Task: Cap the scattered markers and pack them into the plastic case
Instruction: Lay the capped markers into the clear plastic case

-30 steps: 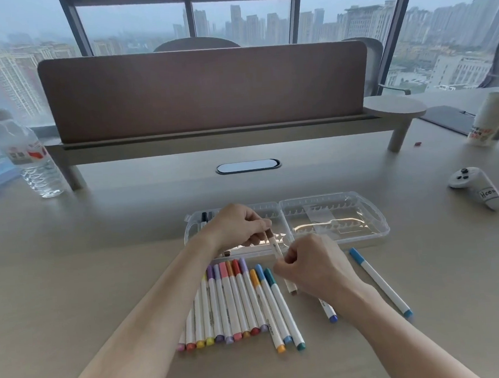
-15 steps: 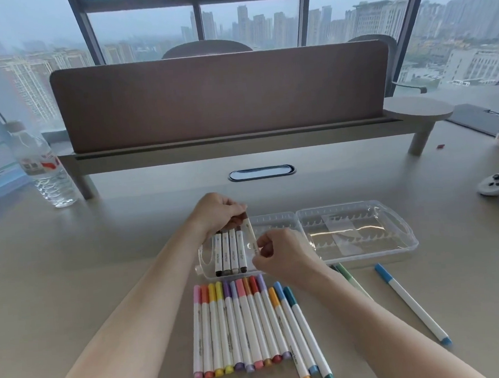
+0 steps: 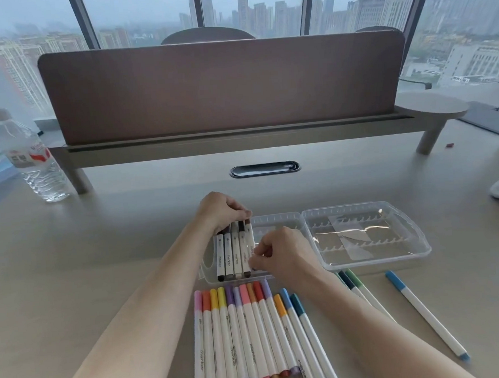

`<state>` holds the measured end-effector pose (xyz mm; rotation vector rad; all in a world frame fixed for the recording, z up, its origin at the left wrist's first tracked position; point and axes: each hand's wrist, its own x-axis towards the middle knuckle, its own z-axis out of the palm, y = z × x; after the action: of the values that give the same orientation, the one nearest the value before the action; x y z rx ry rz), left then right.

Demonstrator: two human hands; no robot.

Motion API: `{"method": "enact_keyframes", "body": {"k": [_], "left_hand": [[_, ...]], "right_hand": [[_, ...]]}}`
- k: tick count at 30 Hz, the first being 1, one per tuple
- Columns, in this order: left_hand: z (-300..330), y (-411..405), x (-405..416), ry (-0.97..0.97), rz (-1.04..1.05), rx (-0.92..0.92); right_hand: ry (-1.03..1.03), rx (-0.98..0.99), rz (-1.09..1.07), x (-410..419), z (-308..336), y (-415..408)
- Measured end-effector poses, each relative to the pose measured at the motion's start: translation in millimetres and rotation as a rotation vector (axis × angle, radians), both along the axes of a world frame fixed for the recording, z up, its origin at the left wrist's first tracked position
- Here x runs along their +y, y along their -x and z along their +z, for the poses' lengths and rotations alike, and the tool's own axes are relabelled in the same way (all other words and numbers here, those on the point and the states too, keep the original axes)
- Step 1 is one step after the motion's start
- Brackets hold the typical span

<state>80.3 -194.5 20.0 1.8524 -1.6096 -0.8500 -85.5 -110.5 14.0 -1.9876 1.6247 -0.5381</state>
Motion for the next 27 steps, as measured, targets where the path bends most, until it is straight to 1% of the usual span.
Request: {"method": "enact_keyframes", "body": {"k": [6,12,15,19,24,27], "left_hand": [[4.3,-1.9,-8.3,-0.129,-0.013,0.012],[13.8,-6.0,-8.6,-0.212,-0.058,0.014],[12.3,-6.3,-7.2,-0.198,-0.046,0.031],[8.4,-8.4,-3.8,-0.184,-0.048,0.060],[-6.1,-5.5,3.0,-0.067,-0.033,0.098],[-6.8,-12.7,2.9,-0.082,-0.041,0.155]], "right_hand": [[-0.036,0.099,0.048,-4.2,3.6,-0.6],[-0.042,0.129,0.062,-4.1,6.5,1.1],[0.014,0.203,0.048,-1.0,10.1,2.1],[0.024,0.215,0.081,-0.1,13.0,4.0],[0.038,0.301,0.125,-2.2,8.0,0.8],[0.039,0.310,0.143,-4.1,7.9,3.2]]}}
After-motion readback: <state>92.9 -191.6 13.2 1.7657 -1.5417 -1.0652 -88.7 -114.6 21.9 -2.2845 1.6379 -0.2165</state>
